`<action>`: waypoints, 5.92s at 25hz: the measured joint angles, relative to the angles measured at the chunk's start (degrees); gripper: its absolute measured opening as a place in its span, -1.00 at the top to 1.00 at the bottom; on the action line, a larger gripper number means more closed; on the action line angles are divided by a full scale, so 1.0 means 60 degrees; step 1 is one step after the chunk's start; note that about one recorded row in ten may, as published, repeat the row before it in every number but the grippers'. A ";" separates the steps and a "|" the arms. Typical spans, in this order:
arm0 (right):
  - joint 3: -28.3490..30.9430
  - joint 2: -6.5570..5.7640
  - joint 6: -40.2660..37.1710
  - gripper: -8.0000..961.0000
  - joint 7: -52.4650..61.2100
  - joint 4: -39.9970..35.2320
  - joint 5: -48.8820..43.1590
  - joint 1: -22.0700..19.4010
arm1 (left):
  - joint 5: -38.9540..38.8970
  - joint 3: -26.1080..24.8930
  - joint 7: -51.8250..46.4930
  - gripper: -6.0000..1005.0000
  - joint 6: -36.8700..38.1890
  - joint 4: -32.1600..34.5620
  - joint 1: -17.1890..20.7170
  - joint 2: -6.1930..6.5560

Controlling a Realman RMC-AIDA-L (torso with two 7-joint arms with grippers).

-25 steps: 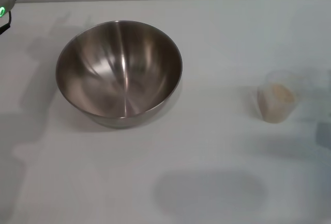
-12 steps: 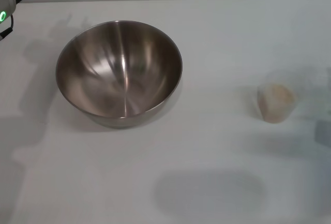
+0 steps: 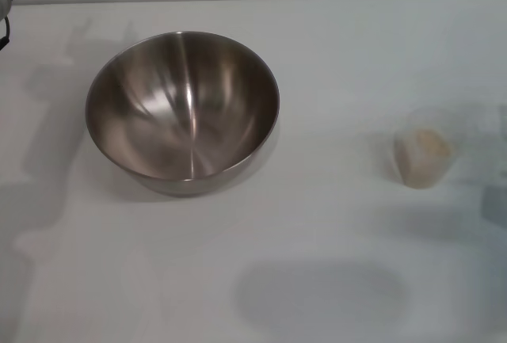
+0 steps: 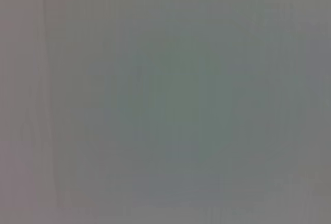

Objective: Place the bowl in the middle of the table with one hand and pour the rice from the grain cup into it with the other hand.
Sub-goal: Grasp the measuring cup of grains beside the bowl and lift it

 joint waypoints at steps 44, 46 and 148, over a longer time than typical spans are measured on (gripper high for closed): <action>-0.1830 0.0089 -0.1373 -0.34 -0.0382 0.2617 0.0001 -0.1543 | 0.0078 -0.0923 0.0623 -0.53 0.0315 0.0674 -0.0606 0.0052; -0.1872 0.0088 -0.1373 -0.34 -0.0388 0.2698 0.0001 -0.1587 | 0.0078 -0.0929 0.0745 -0.53 0.0315 0.0736 -0.0721 0.0048; -0.2845 0.0011 -0.0186 -0.34 0.1407 0.0839 -0.0250 -0.0910 | -0.0117 -0.0408 0.0651 -0.53 0.0312 0.0416 -0.0924 -0.0032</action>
